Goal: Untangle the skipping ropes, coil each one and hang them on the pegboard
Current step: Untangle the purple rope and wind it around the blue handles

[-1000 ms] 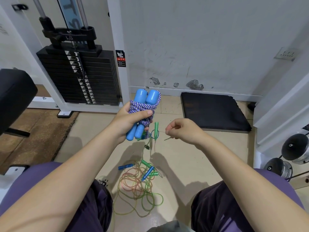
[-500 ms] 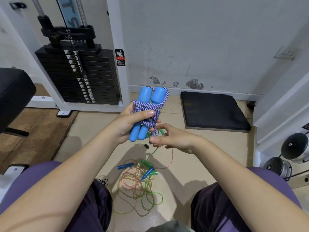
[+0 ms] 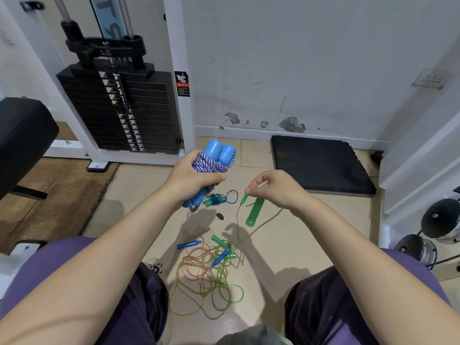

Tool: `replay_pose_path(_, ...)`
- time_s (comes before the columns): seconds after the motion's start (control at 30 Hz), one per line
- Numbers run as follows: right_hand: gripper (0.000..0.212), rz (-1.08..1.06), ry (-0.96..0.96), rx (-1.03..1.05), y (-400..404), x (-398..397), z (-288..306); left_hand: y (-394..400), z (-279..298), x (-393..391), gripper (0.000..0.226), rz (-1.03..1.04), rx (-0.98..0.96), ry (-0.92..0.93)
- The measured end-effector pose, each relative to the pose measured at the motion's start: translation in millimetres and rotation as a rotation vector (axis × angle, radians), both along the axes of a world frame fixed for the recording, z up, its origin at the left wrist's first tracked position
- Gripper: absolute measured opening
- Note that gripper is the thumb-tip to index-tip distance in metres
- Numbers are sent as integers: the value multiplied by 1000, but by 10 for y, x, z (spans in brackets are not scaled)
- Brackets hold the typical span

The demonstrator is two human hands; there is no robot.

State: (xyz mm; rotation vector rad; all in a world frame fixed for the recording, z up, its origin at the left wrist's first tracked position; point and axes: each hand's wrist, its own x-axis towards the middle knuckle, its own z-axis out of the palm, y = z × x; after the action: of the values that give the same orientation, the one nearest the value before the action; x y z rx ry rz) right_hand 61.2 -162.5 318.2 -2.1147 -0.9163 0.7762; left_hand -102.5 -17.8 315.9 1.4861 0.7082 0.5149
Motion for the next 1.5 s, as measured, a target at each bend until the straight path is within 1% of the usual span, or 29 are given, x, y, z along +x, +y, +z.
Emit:
replay_pose_path(0.07, 4, 6, -67, -8, -22, 23, 15, 15, -4, -6, 36, -47, -28, -17)
replay_pose_path(0.1, 1, 16, -117, -28, -35, 32, 22, 17, -6, -7, 36, -76, -42, -25)
replay_pose_path(0.13, 3, 35, -174, -65, -49, 39, 29, 14, -7, -7, 37, -105, -62, -35)
replay_pose_path(0.17, 11, 65, -233, -122, -65, 47, 31, 6, -5, -7, 37, -131, -86, -48)
replay_pose_path(0.2, 23, 105, -293, -194, -78, 50, 22, -5, 2, -5, 39, -155, -111, -61)
replay_pose_path(0.23, 43, 152, -338, -270, -92, 53, 2, -18, 14, -6, 41, -178, -131, -71)
replay_pose_path(0.27, 66, 190, -344, -329, -105, 57, -17, -31, 27, -4, 42, -206, -147, -82)
replay_pose_path(0.3, 89, 212, -305, -341, -113, 58, -25, -46, 42, -3, 43, -239, -164, -97)
replay_pose_path(0.33, 106, 225, -233, -295, -120, 46, -15, -59, 52, -3, 42, -272, -180, -111)
replay_pose_path(0.37, 116, 240, -145, -202, -118, 34, -2, -71, 61, -4, 42, -303, -193, -119)
replay_pose_path(0.4, 118, 261, -56, -91, -112, 15, 18, -81, 66, -3, 41, -335, -203, -123)
replay_pose_path(0.43, 114, 284, 23, 4, -103, -1, 37, -91, 70, -4, 38, -370, -213, -128)
replay_pose_path(0.5, 103, 341, 157, 112, -92, -48, 69, -106, 78, -14, 33, -444, -240, -148)
replay_pose_path(0.57, 84, 378, 298, 197, -81, -70, 84, -102, 89, -22, 32, -503, -259, -162)
replay_pose_path(0.63, 64, 365, 422, 285, -82, -70, 112, -87, 104, -28, 38, -517, -273, -161)
replay_pose_path(0.67, 58, 340, 445, 304, -82, -71, 130, -77, 106, -31, 42, -516, -284, -158)
replay_pose_path(0.73, 56, 304, 482, 297, -75, -85, 144, -71, 113, -40, 48, -510, -294, -141)
replay_pose_path(0.8, 55, 302, 578, 248, -80, -118, 139, -67, 117, -45, 44, -501, -288, -130)
replay_pose_path(0.87, 44, 303, 637, 190, -94, -145, 136, -54, 116, -42, 43, -479, -288, -130)
replay_pose_path(0.93, 28, 285, 608, 144, -106, -143, 138, -29, 115, -34, 49, -434, -303, -120)
replay_pose_path(1.0, 20, 225, 528, 123, -106, -109, 133, 6, 100, -22, 50, -358, -301, -110)
replay_pose_path(1.1, 17, 81, 370, 81, -108, -25, 136, 108, 72, -17, 38, -109, -223, -91)
replay_pose_path(1.13, 17, 65, 347, 72, -115, 4, 145, 156, 63, -25, 35, -18, -197, -91)
replay_pose_path(1.2, 23, 97, 381, 72, -140, 50, 175, 238, 45, -41, 33, 85, -165, -93)
replay_pose_path(1.27, 32, 164, 374, 41, -156, 73, 211, 255, 23, -48, 32, 104, -123, -85)
replay_pose_path(1.3, 32, 196, 327, 7, -164, 71, 229, 243, 12, -46, 32, 104, -102, -81)
replay_pose_path(1.37, 26, 245, 228, -56, -173, 51, 246, 205, -4, -30, 35, 114, -78, -74)
replay_pose_path(1.4, 24, 258, 202, -65, -175, 40, 242, 191, -10, -24, 36, 122, -71, -71)
replay_pose_path(1.5, 31, 246, 115, -28, -172, 26, 237, 176, -12, -17, 37, 132, -59, -57)
